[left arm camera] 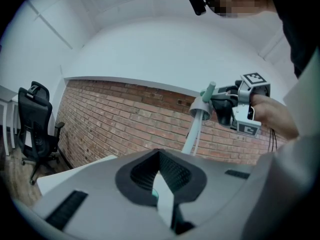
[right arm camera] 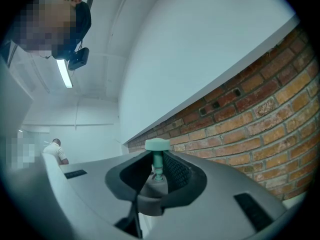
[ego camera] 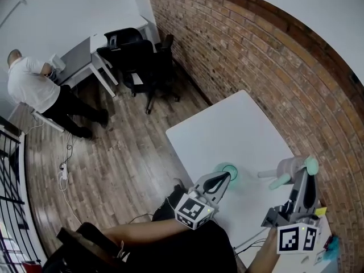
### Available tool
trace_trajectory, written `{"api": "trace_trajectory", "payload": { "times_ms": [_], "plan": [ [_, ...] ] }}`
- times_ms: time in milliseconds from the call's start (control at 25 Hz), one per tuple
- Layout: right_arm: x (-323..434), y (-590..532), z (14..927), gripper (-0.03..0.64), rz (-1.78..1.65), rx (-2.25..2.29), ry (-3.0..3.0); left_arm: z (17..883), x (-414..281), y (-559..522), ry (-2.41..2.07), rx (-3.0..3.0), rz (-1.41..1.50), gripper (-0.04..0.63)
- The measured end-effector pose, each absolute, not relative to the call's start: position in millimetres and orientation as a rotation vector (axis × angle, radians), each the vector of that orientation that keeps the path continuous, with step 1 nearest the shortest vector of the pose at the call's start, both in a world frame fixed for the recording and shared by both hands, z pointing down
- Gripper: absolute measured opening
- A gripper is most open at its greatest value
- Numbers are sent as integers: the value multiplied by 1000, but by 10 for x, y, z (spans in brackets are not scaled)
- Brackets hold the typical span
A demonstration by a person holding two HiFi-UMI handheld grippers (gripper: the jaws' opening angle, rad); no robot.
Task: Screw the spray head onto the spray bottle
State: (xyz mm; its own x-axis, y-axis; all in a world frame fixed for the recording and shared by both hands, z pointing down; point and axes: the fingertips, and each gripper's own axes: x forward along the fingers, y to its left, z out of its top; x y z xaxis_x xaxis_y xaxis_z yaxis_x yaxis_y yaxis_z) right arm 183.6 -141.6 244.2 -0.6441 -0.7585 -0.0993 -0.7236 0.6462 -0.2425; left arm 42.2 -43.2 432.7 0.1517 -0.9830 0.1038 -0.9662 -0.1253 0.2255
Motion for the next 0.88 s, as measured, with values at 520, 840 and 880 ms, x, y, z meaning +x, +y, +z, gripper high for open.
{"api": "trace_trajectory", "payload": {
  "times_ms": [520,840,880],
  "plan": [
    [1787,-1287,2384,71,-268,-1182,2666,4338,414,-299,-1909,2165,-120,-2],
    [1681,-1212,2394,71,-253,-1159,2691,4378,385,-244,-1899,2129,-133,-2],
    [1680,-1206,2388,71,-253,-1159,2690,4373,388,-240,-1897,2131,-133,-2]
  ]
}}
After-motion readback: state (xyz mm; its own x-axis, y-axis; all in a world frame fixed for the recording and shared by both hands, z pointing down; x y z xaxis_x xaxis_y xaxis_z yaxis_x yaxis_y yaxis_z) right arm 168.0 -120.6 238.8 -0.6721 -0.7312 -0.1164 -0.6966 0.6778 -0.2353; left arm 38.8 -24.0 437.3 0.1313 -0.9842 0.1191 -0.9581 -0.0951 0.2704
